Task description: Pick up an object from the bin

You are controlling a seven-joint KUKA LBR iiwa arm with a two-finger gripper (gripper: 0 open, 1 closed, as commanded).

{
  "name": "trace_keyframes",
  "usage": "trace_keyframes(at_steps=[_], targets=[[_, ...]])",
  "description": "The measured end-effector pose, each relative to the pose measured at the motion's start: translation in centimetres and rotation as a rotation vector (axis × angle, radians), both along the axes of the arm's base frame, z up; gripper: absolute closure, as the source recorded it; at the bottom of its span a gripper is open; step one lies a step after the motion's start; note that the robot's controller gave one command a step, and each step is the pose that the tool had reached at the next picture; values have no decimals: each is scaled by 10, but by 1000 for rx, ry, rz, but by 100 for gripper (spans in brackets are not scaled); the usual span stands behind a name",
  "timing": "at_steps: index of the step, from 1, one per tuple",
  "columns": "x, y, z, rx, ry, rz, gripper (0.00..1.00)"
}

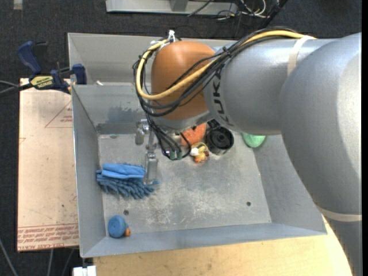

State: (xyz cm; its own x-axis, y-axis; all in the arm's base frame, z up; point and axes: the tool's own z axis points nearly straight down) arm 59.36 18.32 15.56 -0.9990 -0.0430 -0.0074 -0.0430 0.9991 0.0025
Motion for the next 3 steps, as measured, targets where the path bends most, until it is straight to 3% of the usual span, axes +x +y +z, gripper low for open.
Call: trace_keyframes(at_steps=[1, 2, 3], targets=[[-2, 7, -45, -1, 5, 204, 0], [-9, -1, -72, -1, -3, 472, 100], [-10, -1, -72, -1, -3, 472, 100]])
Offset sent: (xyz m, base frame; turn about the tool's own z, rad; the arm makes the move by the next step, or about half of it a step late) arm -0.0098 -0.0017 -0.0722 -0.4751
